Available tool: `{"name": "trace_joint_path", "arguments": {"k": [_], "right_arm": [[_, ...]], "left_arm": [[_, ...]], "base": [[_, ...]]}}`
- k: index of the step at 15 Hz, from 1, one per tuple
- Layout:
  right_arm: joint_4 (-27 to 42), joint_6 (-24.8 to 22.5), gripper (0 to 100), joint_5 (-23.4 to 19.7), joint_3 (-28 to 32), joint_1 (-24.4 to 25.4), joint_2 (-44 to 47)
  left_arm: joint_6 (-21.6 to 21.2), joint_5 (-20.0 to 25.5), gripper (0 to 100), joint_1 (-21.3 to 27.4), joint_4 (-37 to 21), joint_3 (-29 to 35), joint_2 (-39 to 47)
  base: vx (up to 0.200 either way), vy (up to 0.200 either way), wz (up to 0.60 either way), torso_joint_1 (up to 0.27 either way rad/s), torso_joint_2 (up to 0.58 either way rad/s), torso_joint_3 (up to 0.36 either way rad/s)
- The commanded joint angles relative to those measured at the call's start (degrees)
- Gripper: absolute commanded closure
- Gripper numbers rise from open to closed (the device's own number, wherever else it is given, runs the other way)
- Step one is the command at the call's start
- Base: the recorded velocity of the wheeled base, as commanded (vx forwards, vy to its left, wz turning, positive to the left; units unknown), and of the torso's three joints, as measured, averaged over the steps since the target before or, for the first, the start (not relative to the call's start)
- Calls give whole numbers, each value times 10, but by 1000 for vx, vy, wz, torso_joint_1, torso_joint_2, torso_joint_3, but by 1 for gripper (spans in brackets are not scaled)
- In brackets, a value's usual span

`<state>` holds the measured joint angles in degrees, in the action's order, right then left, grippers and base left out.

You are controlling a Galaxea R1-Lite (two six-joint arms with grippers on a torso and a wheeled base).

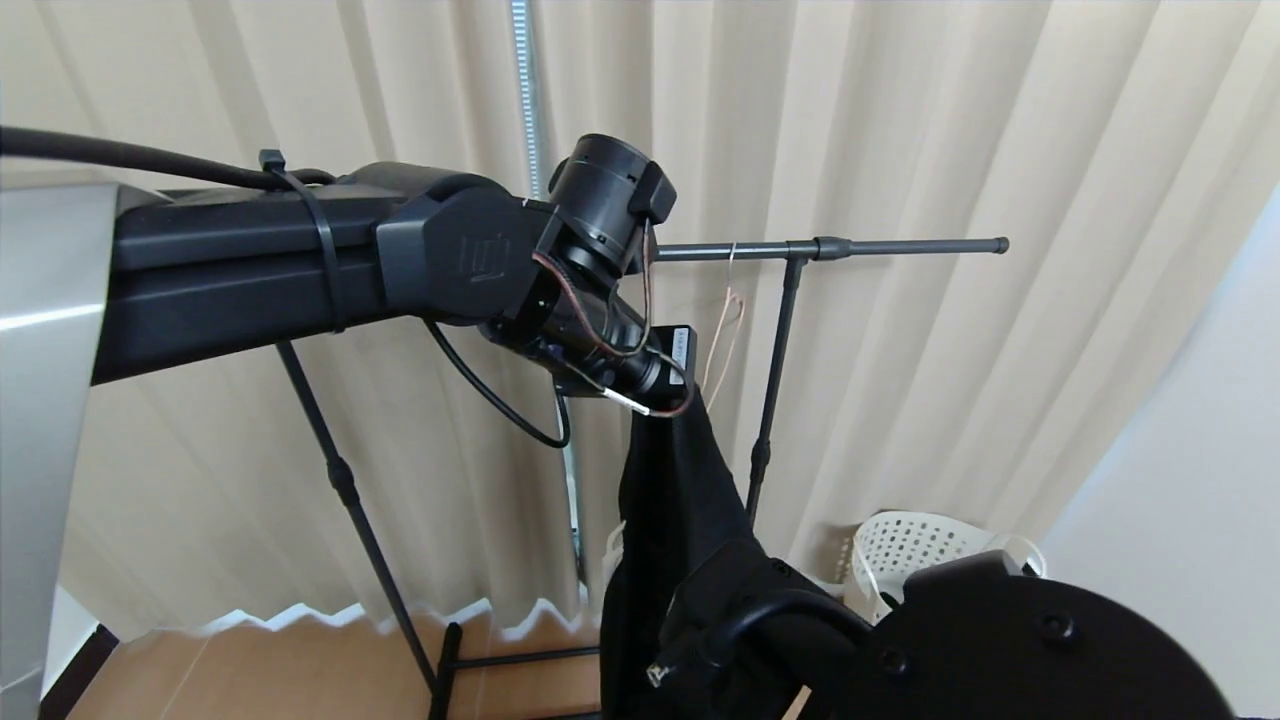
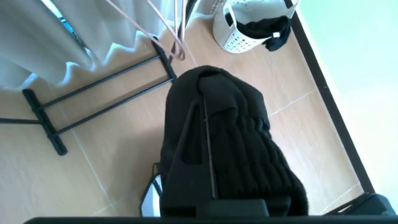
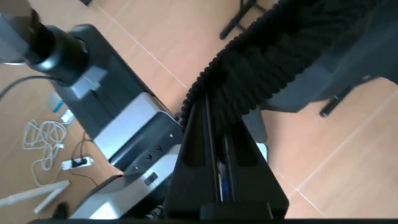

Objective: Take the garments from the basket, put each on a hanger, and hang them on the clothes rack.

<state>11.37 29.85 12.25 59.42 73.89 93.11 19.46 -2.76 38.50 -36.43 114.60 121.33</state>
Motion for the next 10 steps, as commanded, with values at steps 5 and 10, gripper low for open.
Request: {"name": "trace_joint_path", "arguments": {"k": [5,10], "right_arm": [[139,-71,100,48,-8,-205,-46],[120,-167,100,69,164,-374,88]], "left_arm": [[-34,-4,100,-27,-126,-32,-86],[-92,-37,100,-29,-152,-235,-185]], "base": [[0,0,0,0,0,0],[0,0,0,0,0,0]]}}
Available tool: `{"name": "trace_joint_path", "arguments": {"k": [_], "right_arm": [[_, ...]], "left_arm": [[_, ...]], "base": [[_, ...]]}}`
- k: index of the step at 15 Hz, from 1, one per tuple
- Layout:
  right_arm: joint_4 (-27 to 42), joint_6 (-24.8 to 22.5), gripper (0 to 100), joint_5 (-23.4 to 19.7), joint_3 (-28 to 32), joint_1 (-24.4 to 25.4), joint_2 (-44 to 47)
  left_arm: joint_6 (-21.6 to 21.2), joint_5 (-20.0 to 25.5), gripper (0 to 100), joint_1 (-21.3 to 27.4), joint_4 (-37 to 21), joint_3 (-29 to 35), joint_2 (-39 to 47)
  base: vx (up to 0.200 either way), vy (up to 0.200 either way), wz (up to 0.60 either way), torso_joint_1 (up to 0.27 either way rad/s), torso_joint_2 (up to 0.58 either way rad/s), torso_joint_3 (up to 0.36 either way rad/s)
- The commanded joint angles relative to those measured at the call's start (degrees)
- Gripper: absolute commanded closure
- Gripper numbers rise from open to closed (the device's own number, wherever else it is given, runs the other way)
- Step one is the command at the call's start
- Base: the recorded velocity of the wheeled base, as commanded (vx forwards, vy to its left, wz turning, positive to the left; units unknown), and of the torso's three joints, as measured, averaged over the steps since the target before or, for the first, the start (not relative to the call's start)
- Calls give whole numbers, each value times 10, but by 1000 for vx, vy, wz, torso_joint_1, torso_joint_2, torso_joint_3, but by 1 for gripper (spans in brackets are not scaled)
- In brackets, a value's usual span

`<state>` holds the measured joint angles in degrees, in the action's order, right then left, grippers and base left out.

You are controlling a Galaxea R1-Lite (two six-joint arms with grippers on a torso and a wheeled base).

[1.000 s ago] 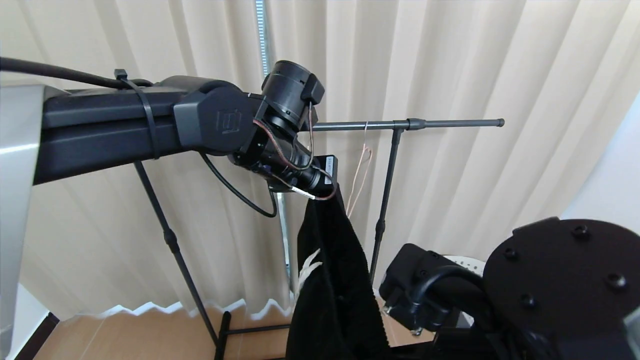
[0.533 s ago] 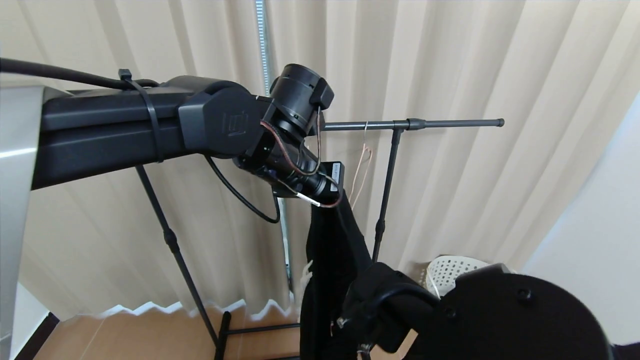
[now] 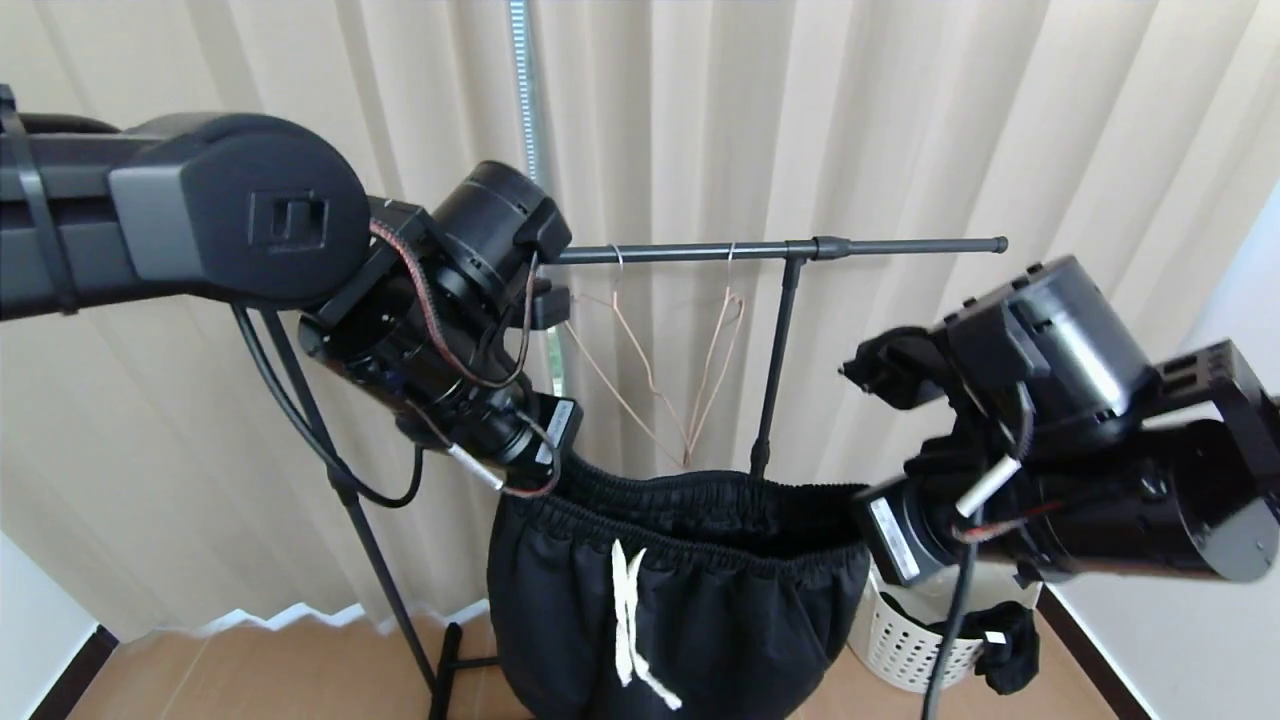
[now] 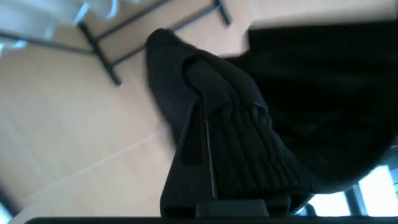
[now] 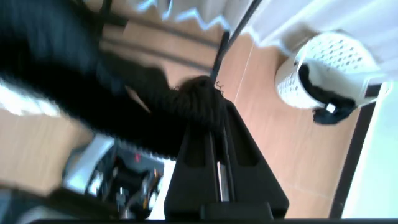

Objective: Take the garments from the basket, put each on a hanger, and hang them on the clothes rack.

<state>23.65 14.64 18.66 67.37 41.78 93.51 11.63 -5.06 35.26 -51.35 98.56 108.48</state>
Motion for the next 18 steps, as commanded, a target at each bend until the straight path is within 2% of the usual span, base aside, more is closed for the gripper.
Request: {"name": "trace_joint_path", "arguments": {"k": [1,2,3,4,5,8,10,12,16,18], "right_arm": [[-3,-13,100,13,153,-66,132],[-3,-10,100,15,211,-66,173],[-3,-5,100,16,241,-65,193],[-1,4,100,17,306,-56,237],[0,8,100,17,328,-47,251],[1,39,100,17,421,-14,318],[1,52,100,16,436,-6,327],[1,71,100,15,434,0,328],[2,110,100,15,428,-11,316],[22,108,100,12,358,-35,244]], "left_arm": [[-10,-14,100,23,-2,-119,-71],[-10,-14,100,35,0,-156,-79],[-9,-14,100,43,3,-169,-81],[11,-12,100,68,10,-186,-81],[28,-10,100,79,12,-188,-81],[154,-7,100,153,45,-167,-68],[187,-7,100,175,53,-153,-58],[189,-8,100,182,74,-150,-50],[194,-14,100,177,70,-159,-55],[192,-36,100,137,70,-189,-82]], "base": [[0,0,0,0,0,0],[0,0,0,0,0,0],[0,0,0,0,0,0],[0,0,0,0,0,0],[0,0,0,0,0,0],[0,0,0,0,0,0],[0,0,0,0,0,0],[0,0,0,0,0,0],[0,0,0,0,0,0],[0,0,0,0,0,0]]}}
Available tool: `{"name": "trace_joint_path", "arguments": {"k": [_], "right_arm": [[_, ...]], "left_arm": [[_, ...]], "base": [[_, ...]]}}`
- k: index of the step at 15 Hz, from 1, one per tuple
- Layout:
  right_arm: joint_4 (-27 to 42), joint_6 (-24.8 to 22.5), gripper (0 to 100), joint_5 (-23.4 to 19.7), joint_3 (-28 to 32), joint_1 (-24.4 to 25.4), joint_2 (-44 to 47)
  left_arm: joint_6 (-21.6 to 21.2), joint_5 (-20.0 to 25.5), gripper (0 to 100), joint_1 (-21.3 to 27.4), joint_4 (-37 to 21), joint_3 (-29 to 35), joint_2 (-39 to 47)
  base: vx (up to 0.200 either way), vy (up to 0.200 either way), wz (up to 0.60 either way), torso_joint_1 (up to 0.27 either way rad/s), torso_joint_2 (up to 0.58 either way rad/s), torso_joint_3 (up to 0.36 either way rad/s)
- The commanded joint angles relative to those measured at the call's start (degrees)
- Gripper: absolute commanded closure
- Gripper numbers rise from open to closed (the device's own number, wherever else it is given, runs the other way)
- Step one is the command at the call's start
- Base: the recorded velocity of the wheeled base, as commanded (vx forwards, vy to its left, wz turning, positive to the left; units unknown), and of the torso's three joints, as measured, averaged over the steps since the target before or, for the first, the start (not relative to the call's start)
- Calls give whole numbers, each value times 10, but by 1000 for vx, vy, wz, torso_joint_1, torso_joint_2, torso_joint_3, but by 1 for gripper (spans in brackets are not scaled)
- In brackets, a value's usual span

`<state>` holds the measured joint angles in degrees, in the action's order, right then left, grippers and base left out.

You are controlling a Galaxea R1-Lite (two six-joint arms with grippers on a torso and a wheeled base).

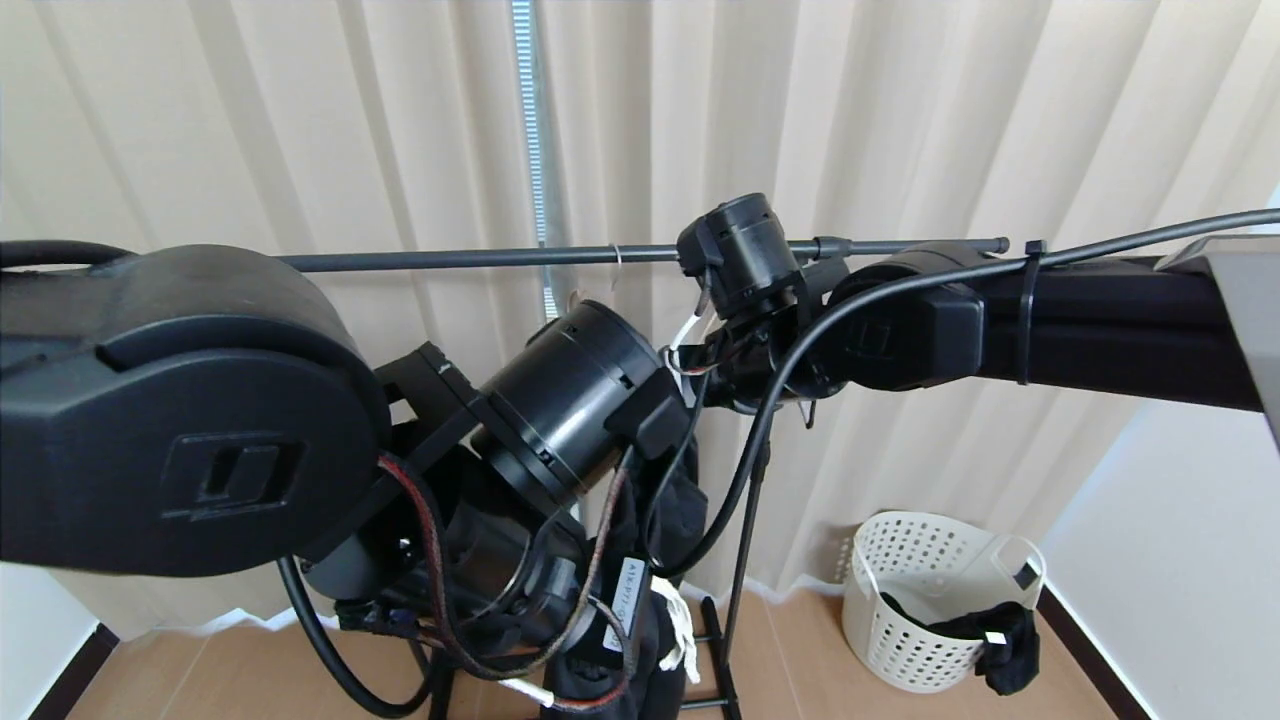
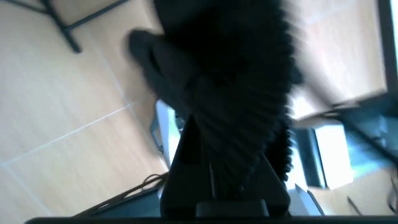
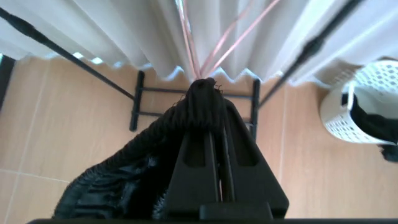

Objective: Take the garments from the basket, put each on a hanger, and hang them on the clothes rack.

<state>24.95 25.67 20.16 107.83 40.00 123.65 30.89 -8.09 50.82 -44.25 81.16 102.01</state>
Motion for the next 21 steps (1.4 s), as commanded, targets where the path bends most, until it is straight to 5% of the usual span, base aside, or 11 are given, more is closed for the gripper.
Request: {"name": "trace_joint_path", "arguments": {"k": [1,6,9,15,16,19,21], "right_arm": [[10,-7,100,-7,-72,-24,-82],[5,-71,100,-10,-298,-49,-273],[4,-77,100,-8,-373,-47,-323],[-48,-91,100,-13,-468,-31,-337],[-68,-115,0,-13,-495,-31,-332],[-112,-180,0,-31,-565,-33,-333],[-160,-235,0,-86,-613,-44,-334]], "left_arm": [[-1,-11,100,-32,0,-20,-18],[0,-92,100,-143,7,59,63],[0,-112,100,-146,5,153,121],[-13,-112,100,-118,6,207,132],[-21,-112,100,-118,6,221,134],[-22,-111,100,-114,4,266,146],[-22,-112,100,-111,0,292,149]], "base": [[0,0,0,0,0,0],[0,0,0,0,0,0],[0,0,0,0,0,0],[0,0,0,0,0,0],[0,0,0,0,0,0],[0,0,0,0,0,0],[0,0,0,0,0,0]]}}
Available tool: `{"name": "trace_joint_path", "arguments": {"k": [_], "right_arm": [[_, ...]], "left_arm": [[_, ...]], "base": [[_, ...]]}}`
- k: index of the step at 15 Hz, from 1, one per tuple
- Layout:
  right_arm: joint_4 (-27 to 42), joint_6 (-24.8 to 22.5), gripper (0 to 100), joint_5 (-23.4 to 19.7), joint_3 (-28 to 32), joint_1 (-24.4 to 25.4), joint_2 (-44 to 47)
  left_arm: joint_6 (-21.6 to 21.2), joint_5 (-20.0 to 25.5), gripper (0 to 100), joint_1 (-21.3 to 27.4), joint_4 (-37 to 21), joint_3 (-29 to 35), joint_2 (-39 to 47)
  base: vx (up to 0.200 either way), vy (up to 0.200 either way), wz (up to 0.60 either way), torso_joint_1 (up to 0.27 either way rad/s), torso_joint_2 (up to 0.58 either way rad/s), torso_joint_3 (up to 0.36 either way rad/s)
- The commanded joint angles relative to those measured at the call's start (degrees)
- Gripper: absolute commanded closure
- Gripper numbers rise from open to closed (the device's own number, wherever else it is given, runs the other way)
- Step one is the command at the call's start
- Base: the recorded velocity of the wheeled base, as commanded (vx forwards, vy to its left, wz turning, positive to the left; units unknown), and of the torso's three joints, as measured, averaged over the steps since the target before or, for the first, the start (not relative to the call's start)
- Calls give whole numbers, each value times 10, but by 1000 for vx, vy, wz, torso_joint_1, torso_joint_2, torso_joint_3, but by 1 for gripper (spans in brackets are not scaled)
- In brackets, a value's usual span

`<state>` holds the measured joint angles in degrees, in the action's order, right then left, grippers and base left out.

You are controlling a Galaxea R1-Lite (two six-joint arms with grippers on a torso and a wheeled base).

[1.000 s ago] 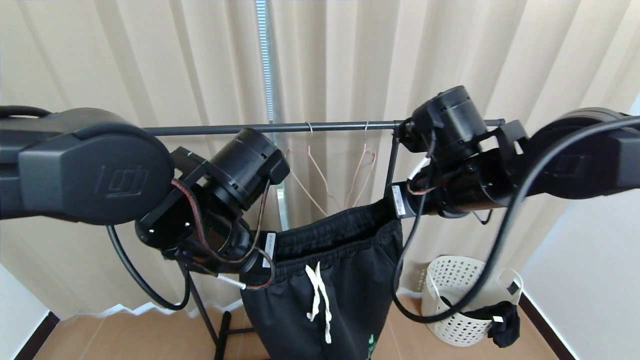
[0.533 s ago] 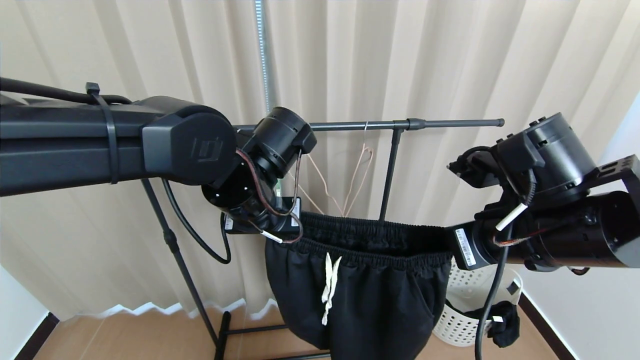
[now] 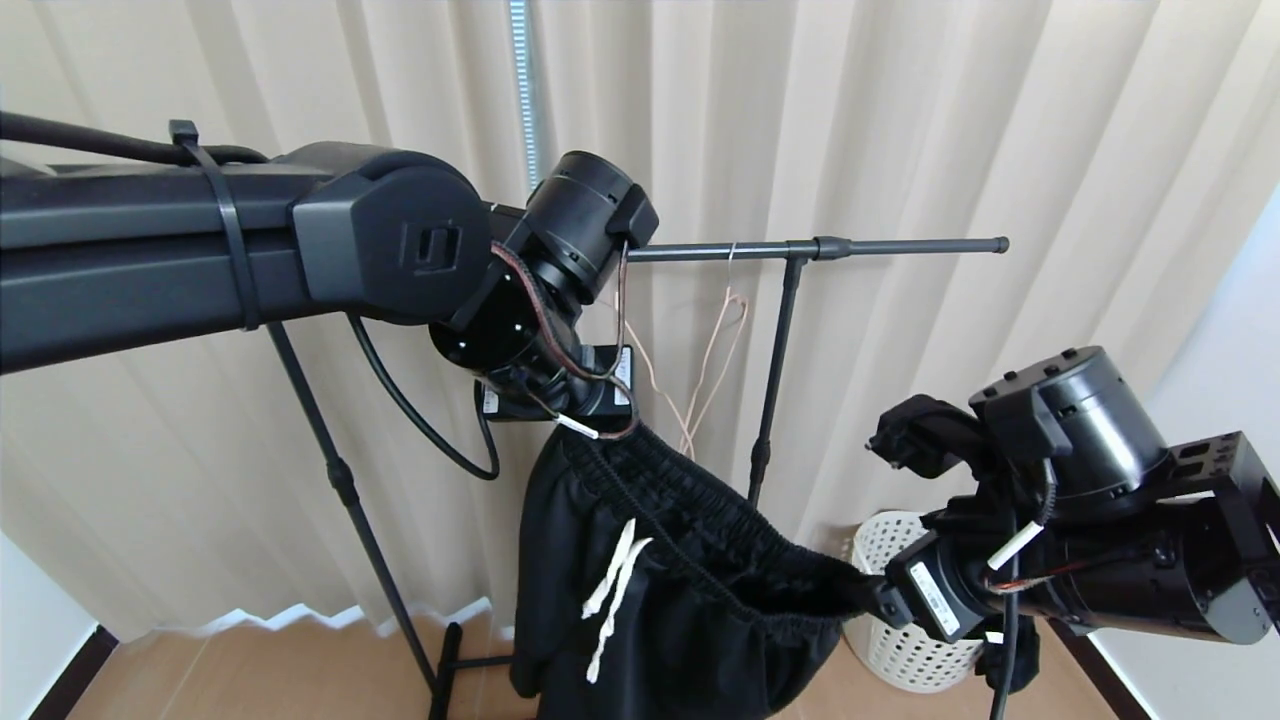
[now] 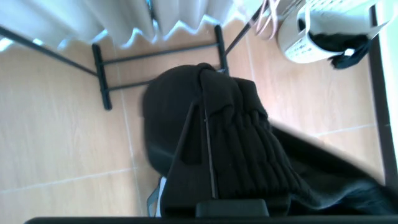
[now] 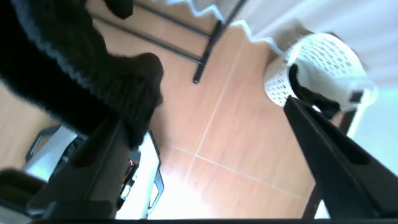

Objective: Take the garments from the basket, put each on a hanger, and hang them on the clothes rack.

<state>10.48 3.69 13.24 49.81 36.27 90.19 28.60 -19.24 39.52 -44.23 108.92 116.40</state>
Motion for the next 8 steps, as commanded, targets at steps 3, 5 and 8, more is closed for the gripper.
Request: {"name": "trace_joint_path", "arguments": {"k": [3,5,8], "right_arm": [[-109,-88,0,-113,-101,-7,0],[-163,-143,0,-176,-123,-6,3],[-199,-148,0,-206,-108,19,25]], "left_arm": [[1,-2,100,3,-8,11,3],[1,-2,100,2,-17,15,-2],[0,-1,100,6,-19,10,-10]], "base": [[0,0,0,0,0,0],[0,0,0,0,0,0],[0,0,0,0,0,0]]}}
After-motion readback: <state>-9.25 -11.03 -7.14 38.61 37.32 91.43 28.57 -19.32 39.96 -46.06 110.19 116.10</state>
